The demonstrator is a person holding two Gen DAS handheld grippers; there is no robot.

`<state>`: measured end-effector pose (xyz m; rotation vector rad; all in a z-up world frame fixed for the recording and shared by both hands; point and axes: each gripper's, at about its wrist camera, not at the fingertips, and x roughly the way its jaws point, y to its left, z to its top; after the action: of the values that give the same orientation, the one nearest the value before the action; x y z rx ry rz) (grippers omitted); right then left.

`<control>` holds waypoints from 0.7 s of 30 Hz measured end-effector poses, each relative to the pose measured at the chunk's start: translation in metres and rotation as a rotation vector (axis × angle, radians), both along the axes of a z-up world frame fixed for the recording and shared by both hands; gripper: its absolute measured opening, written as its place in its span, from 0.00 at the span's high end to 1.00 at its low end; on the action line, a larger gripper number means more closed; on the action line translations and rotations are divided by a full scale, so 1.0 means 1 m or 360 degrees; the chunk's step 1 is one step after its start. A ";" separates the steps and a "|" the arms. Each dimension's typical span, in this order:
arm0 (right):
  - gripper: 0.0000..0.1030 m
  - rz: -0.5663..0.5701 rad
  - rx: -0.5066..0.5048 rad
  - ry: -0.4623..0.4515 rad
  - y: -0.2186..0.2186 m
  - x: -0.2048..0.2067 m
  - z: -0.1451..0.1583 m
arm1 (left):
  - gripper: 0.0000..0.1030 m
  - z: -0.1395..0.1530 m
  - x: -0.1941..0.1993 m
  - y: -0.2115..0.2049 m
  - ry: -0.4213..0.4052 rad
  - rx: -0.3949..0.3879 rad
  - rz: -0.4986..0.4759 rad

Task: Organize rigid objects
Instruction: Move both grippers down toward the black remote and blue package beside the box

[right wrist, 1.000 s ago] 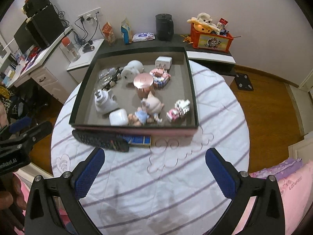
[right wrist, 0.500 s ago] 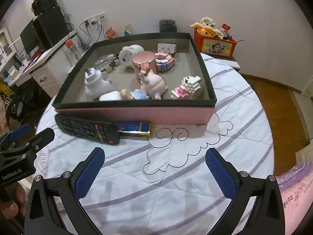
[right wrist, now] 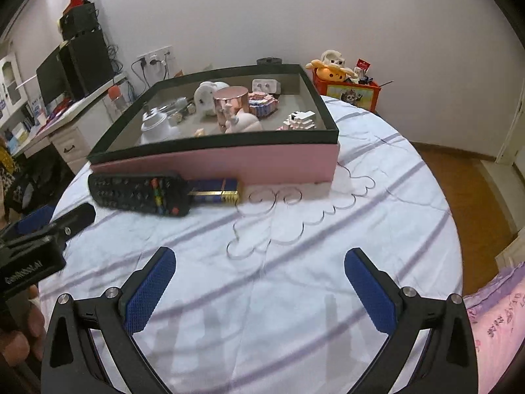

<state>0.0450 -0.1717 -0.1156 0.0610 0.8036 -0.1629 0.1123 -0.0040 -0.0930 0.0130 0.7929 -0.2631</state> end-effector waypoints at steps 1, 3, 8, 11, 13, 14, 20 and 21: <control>0.00 0.0010 -0.0011 0.0001 0.002 -0.002 0.004 | 0.00 0.002 -0.003 -0.001 0.0009 -0.0006 -0.0010; 0.00 0.0026 -0.0004 -0.0003 0.005 -0.005 0.009 | 0.00 0.006 -0.009 -0.002 0.0005 -0.0030 -0.0023; 0.00 0.0037 0.0006 -0.0029 0.006 -0.005 0.017 | 0.00 0.008 -0.009 -0.003 0.0023 -0.0067 -0.0039; 0.00 0.0037 0.0016 -0.0044 0.005 -0.002 0.019 | 0.00 0.007 -0.001 -0.006 0.0035 -0.0086 -0.0044; 0.00 0.0022 0.0028 -0.0038 0.000 0.002 0.018 | 0.00 0.004 0.006 -0.011 0.0062 -0.0103 -0.0036; 0.00 0.0016 0.0030 -0.0037 -0.002 0.003 0.018 | 0.00 0.002 0.009 -0.014 0.0076 -0.0115 -0.0036; 0.00 -0.0042 0.0049 -0.0030 -0.023 0.008 0.015 | 0.00 -0.009 0.024 -0.037 0.0118 -0.0139 -0.0006; 0.00 -0.0048 0.0055 -0.0029 -0.026 0.008 0.014 | 0.00 -0.011 0.027 -0.041 0.0121 -0.0145 0.0012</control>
<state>0.0532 -0.1974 -0.1017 0.1071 0.7878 -0.1770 0.1392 -0.0446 -0.1039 -0.0860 0.8556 -0.2936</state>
